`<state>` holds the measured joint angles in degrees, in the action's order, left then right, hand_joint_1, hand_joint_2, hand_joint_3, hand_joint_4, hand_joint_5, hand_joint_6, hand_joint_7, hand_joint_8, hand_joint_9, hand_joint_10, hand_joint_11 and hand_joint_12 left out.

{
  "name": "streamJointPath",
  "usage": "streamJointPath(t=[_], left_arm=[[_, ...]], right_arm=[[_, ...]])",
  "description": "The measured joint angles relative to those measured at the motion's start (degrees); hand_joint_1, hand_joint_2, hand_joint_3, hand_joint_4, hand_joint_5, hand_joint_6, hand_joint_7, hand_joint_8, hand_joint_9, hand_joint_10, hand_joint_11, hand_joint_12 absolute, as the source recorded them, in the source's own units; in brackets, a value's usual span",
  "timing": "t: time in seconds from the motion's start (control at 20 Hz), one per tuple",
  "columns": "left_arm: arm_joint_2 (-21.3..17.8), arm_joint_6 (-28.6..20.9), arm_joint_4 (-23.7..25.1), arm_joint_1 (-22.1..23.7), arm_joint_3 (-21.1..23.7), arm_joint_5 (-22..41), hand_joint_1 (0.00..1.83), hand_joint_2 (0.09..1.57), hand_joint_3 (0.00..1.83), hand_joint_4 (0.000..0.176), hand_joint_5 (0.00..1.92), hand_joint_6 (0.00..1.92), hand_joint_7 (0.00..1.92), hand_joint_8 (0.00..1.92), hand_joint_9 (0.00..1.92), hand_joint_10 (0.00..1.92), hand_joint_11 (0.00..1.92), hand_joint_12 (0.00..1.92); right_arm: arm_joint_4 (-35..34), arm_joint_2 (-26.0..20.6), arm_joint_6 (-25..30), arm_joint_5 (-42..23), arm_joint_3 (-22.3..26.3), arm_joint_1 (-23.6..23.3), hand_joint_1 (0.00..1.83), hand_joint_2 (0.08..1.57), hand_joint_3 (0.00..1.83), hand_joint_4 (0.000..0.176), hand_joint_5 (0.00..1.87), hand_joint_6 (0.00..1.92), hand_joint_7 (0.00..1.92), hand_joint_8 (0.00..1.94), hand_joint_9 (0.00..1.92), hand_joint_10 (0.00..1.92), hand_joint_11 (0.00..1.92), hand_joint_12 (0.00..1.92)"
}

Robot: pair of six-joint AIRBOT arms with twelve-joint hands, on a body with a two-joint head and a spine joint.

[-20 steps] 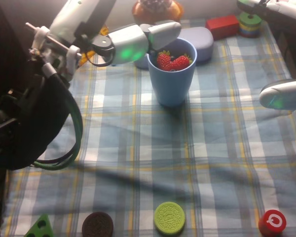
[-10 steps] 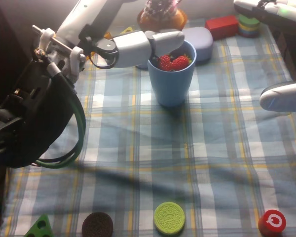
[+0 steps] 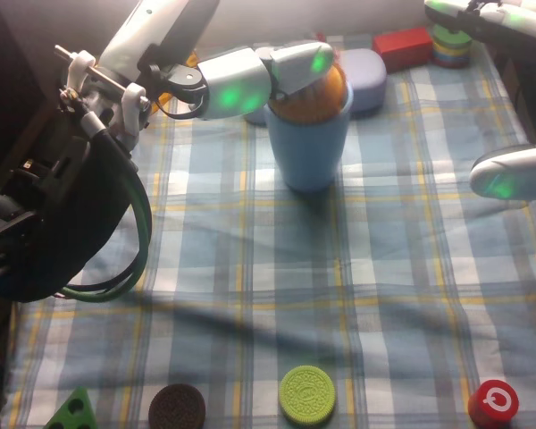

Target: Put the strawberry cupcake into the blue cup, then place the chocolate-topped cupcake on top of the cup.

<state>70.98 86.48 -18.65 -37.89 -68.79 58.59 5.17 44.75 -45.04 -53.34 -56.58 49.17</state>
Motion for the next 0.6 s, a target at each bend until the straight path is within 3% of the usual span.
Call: streamJointPath(t=[0.05, 0.1, 0.15, 0.25, 0.3, 0.35, 0.4, 0.45, 0.5, 0.55, 0.6], left_arm=[[0.0, -0.1, 0.1, 0.0, 0.0, -0.1, 0.98, 1.00, 0.00, 0.028, 0.72, 0.00, 0.48, 0.00, 0.06, 0.00, 0.00, 0.00], [0.0, 0.0, 0.3, 0.0, 0.0, -0.3, 0.98, 0.99, 0.00, 0.043, 0.73, 0.00, 0.44, 0.00, 0.05, 0.00, 0.00, 0.00], [0.0, 0.0, 0.3, 0.0, 0.0, -0.3, 0.94, 1.00, 0.00, 0.011, 0.72, 0.00, 0.46, 0.01, 0.05, 0.00, 0.00, 0.00], [0.0, 0.0, 0.3, 0.0, 0.0, -0.4, 0.93, 0.98, 0.00, 0.018, 0.74, 0.00, 0.52, 0.00, 0.09, 0.00, 0.00, 0.00], [0.0, 0.0, 0.3, 0.1, 0.0, -0.3, 0.88, 0.99, 0.01, 0.000, 0.72, 0.00, 0.51, 0.00, 0.09, 0.00, 0.00, 0.00], [0.0, 0.0, 0.3, 0.1, 0.0, -0.3, 0.90, 0.98, 0.00, 0.000, 0.73, 0.01, 0.49, 0.00, 0.10, 0.00, 0.01, 0.00], [0.0, 0.0, 0.3, 0.1, 0.0, -0.3, 0.88, 0.98, 0.00, 0.017, 0.73, 0.00, 0.50, 0.00, 0.10, 0.00, 0.00, 0.00], [0.0, 0.0, 0.3, 0.1, 0.0, -0.3, 0.83, 0.97, 0.00, 0.000, 0.72, 0.00, 0.47, 0.00, 0.07, 0.00, 0.00, 0.00], [0.0, 0.0, 0.3, 0.1, 0.1, -0.3, 0.84, 0.95, 0.00, 0.037, 0.69, 0.00, 0.32, 0.00, 0.01, 0.00, 0.00, 0.00], [-0.5, 0.0, 0.4, 0.1, 0.6, -0.3, 0.80, 0.93, 0.00, 0.061, 0.67, 0.00, 0.23, 0.00, 0.00, 0.00, 0.00, 0.00], [-1.3, -0.1, 1.2, 0.1, 1.2, -0.4, 0.74, 0.91, 0.00, 0.059, 0.61, 0.00, 0.23, 0.00, 0.00, 0.00, 0.00, 0.00]], right_arm=[[0.0, 0.0, 0.0, 0.0, 0.0, 0.0, 0.00, 0.89, 0.00, 0.046, 0.02, 0.00, 0.09, 0.00, 0.02, 0.01, 0.01, 0.01], [-0.1, 0.0, 0.0, 0.0, 0.0, 0.0, 0.00, 0.89, 0.00, 0.041, 0.02, 0.00, 0.09, 0.00, 0.02, 0.01, 0.02, 0.01], [0.0, 0.0, 0.0, 0.0, 0.0, 0.0, 0.00, 0.88, 0.00, 0.061, 0.02, 0.00, 0.10, 0.01, 0.02, 0.01, 0.02, 0.01], [0.0, 0.0, 0.0, 0.0, 0.0, 0.0, 0.00, 0.88, 0.00, 0.082, 0.03, 0.00, 0.09, 0.00, 0.02, 0.01, 0.03, 0.01], [0.0, 0.0, 0.0, 0.0, 0.0, 0.0, 0.00, 0.89, 0.00, 0.086, 0.03, 0.00, 0.08, 0.00, 0.01, 0.00, 0.02, 0.01], [0.0, 0.0, 0.0, 0.0, 0.0, 0.0, 0.00, 0.89, 0.00, 0.087, 0.03, 0.00, 0.08, 0.00, 0.01, 0.00, 0.02, 0.01], [0.0, 0.0, 0.0, 0.0, 0.0, 0.0, 0.00, 0.89, 0.00, 0.078, 0.03, 0.00, 0.08, 0.00, 0.01, 0.00, 0.02, 0.01], [0.0, 0.0, 0.0, 0.0, 0.0, 0.0, 0.00, 0.89, 0.00, 0.070, 0.02, 0.00, 0.08, 0.00, 0.00, 0.00, 0.01, 0.01], [0.0, 0.0, 0.0, 0.0, 0.0, 0.0, 0.00, 0.89, 0.00, 0.072, 0.02, 0.00, 0.08, 0.00, 0.00, 0.00, 0.01, 0.01], [0.0, 0.0, 0.0, 0.0, 0.0, 0.0, 0.00, 0.89, 0.00, 0.066, 0.02, 0.00, 0.07, 0.00, 0.00, 0.00, 0.00, 0.00], [0.0, 0.0, 0.0, 0.0, 0.0, 0.0, 0.00, 0.88, 0.00, 0.072, 0.02, 0.00, 0.07, 0.00, 0.00, 0.00, 0.00, 0.00]])
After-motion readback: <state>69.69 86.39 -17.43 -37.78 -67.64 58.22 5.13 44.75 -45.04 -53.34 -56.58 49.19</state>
